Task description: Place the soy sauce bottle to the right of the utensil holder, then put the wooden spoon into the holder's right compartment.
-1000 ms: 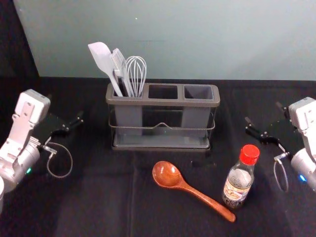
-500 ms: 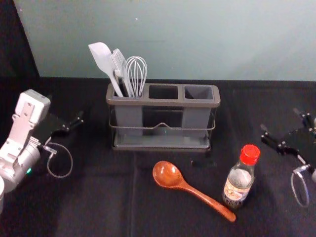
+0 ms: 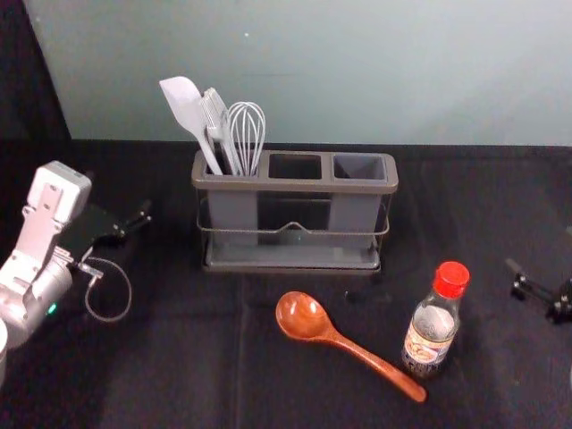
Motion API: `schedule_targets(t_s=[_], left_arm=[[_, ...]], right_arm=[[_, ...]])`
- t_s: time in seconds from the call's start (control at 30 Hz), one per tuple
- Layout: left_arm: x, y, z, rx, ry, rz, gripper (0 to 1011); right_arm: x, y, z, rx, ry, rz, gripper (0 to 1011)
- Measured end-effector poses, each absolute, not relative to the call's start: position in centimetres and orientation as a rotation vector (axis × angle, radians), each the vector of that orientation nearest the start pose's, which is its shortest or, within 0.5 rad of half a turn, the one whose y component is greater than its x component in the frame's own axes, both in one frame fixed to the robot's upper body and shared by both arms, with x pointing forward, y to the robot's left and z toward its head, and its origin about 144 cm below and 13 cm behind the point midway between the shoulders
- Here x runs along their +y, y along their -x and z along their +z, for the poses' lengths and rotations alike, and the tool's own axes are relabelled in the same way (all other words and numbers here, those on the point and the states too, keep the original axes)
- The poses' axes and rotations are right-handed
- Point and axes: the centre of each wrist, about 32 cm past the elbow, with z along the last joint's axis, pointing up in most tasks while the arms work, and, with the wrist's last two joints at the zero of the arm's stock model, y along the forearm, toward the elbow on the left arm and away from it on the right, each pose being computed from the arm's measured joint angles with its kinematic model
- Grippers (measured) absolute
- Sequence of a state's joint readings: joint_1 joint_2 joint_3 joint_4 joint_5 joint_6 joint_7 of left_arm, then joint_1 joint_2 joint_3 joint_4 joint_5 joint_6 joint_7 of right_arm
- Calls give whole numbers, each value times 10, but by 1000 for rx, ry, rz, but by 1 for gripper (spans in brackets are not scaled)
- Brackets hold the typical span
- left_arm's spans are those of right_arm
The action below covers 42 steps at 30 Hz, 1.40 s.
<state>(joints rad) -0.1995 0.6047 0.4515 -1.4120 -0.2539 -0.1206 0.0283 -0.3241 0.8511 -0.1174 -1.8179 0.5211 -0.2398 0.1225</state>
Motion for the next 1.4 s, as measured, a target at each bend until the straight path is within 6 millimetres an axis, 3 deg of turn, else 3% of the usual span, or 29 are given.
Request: schedule_targets(t_s=[0.23, 0.53, 1.03, 1.4], left_arm=[[310, -489, 1140, -285, -304, 1248, 1005], [310, -489, 1140, -285, -304, 1248, 1005], [310, -489, 1140, -285, -304, 1248, 1005], [310, -489, 1140, -285, -304, 1248, 1005]], right_arm=[[-372, -364, 1185, -102, 105, -984, 1002], [-364, -359, 1189, -76, 87, -878, 1002], [-328, -380, 1185, -80, 65, -823, 1003], [-314, -386, 1179, -63, 48, -825, 1002]])
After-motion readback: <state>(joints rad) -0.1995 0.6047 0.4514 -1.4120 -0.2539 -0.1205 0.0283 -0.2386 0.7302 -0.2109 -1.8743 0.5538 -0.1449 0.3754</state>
